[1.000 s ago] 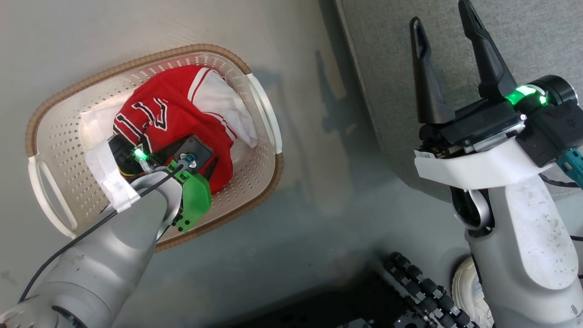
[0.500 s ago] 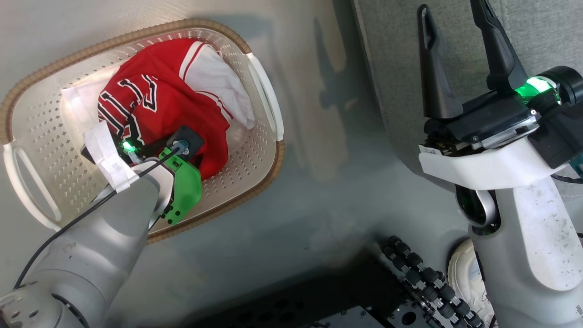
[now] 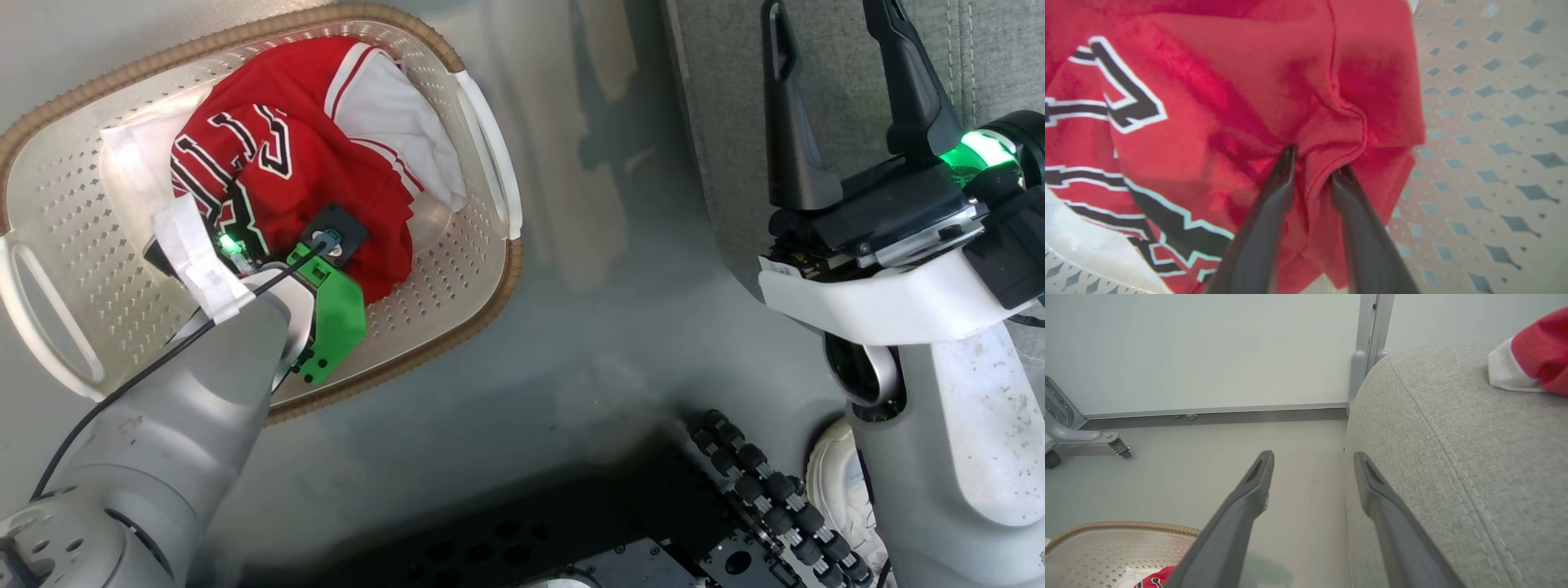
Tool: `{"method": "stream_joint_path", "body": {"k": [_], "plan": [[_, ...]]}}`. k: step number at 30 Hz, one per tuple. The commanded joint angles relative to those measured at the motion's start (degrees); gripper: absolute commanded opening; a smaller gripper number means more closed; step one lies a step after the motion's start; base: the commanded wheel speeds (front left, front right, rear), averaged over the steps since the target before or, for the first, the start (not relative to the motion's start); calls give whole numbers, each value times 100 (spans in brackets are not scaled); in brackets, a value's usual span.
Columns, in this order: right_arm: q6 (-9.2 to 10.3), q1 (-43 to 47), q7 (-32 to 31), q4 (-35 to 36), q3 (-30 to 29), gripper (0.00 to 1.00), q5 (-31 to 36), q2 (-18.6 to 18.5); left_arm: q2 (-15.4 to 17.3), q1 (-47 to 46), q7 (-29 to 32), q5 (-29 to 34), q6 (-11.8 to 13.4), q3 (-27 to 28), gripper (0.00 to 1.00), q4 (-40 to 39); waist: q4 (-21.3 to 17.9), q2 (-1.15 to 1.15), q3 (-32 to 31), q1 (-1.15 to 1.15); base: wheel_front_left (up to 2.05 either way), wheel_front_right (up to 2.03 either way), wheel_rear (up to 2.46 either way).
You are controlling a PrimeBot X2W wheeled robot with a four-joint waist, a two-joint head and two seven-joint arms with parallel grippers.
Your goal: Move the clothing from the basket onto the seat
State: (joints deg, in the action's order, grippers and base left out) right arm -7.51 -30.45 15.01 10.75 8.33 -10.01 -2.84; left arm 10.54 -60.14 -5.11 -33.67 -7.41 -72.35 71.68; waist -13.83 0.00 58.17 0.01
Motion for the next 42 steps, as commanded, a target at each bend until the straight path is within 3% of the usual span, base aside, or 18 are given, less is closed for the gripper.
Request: {"method": "stream_joint_path", "body": {"k": [1, 14, 30, 42], "plan": [[4, -17, 25, 26, -7, 100, 48, -10, -18, -97, 1, 48, -11, -14, 0, 25, 10, 0, -2, -1, 0, 0, 0], [4, -50, 25, -153, -56, 100, 104, -11, -268, -155, -407, 49, -11, -74, 0, -27, 195, 0, -435, -1, 0, 0, 0], [4, 338, 25, -653, -218, 100, 344, -13, -518, 277, -1013, -343, -11, -25, 0, -470, 751, 0, -1850, -1, 0, 0, 0], [4, 833, 22, -994, -325, 100, 453, -13, -148, 1091, -1010, 44, 144, 1051, 0, -1830, 1087, 0, -2971, -1, 0, 0, 0]]}}
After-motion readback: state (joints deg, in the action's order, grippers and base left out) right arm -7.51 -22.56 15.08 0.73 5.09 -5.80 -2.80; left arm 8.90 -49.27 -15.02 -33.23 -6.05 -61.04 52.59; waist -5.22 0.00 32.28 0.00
